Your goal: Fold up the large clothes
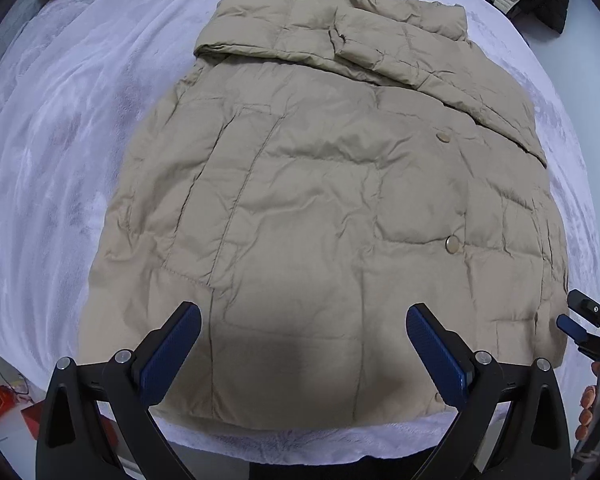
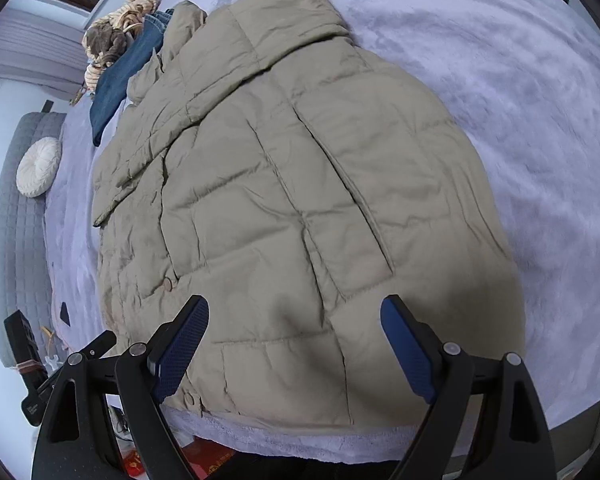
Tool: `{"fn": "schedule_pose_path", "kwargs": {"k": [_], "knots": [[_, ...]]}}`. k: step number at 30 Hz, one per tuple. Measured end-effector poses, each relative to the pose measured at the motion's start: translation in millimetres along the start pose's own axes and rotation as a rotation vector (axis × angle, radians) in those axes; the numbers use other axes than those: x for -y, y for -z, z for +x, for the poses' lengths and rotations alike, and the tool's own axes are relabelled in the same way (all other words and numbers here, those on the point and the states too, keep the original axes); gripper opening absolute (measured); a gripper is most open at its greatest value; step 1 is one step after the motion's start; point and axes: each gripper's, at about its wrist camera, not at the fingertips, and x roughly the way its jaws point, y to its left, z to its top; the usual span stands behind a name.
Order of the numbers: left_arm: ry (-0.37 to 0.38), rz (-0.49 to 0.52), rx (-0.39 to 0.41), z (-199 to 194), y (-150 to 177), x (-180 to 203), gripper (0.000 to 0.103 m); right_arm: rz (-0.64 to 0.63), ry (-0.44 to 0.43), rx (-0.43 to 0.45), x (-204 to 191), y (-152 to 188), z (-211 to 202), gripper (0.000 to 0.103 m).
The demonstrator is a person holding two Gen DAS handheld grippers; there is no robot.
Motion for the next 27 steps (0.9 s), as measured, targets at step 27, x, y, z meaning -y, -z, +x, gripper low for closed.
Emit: {"fn": "schedule_pose_path", "kwargs": {"k": [27], "knots": [[0.294,-0.324,-0.18,28,78,-123,0.103,0.491,-0.269,0.013,77,58,35,0.103]]}}
